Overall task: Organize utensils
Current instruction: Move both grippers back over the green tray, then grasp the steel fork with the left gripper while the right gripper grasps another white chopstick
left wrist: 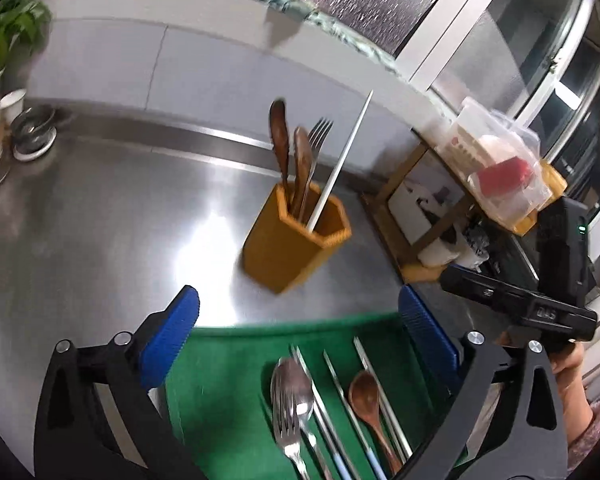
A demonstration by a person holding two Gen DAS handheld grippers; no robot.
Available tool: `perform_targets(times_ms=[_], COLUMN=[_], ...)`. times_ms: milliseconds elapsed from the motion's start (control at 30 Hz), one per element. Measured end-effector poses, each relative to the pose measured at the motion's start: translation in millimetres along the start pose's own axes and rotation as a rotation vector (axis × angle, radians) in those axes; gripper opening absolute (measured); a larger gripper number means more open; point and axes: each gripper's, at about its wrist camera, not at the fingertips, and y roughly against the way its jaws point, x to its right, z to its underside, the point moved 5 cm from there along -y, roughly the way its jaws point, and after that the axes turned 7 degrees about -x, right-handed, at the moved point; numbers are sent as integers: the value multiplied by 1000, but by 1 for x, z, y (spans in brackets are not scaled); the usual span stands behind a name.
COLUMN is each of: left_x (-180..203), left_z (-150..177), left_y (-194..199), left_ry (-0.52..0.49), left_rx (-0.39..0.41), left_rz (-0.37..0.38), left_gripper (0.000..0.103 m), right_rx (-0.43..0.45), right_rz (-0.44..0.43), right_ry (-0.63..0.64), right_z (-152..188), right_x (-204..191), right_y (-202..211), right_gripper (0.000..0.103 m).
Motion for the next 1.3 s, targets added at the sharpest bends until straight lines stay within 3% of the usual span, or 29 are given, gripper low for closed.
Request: perform_targets(times_ms=[133,267,467,633,667,700,733,800,833,867,933,1133,1300], left_x=[3,5,3,3,4,3,3,2,2,1,0,8,14], left_z=[22,42,69,85,88,89,93,99,102,105,111,119,122], left_y=[3,1,-9,-17,-19,-20,-23,-31,-34,-39,-46,-62,-67], left_ry=[23,42,73,119,124,128,133,142,143,145,145,106,80], left_rx=[-102,-182,-317,-409,-426,-436,-455,-498,-510,-528,-556,-609,-629], left_rz=[-20,-34,-123,-118,-116,-115,-114,-120,-125,-134,-138,-157,-181], left_gripper=[95,94,94,94,94,91,83,69,58,53,41,23,20], right_rx=[-62,-135,-282,-402,-419,-438,-457,-501,-513,-524,-536,-577,-596], right_rz=[12,84,66,83,81,81,77,58,52,52,59,62,116], right_ry=[44,91,64,6,-6,-24,-51,-115,-133,-138,-138,-134,-101], right_z=[23,47,78,100,104,107,110,115,116,118,121,128,129], right_x=[-5,-7,-6,1,3,5,9,17,19,21,22,18,16], right_y=[9,10,-1,-16,-19,-22,-25,-34,-37,-41,-46,-59,-62], right_gripper=[99,99,99,97,92,79,70,38,31,23,18,14,11])
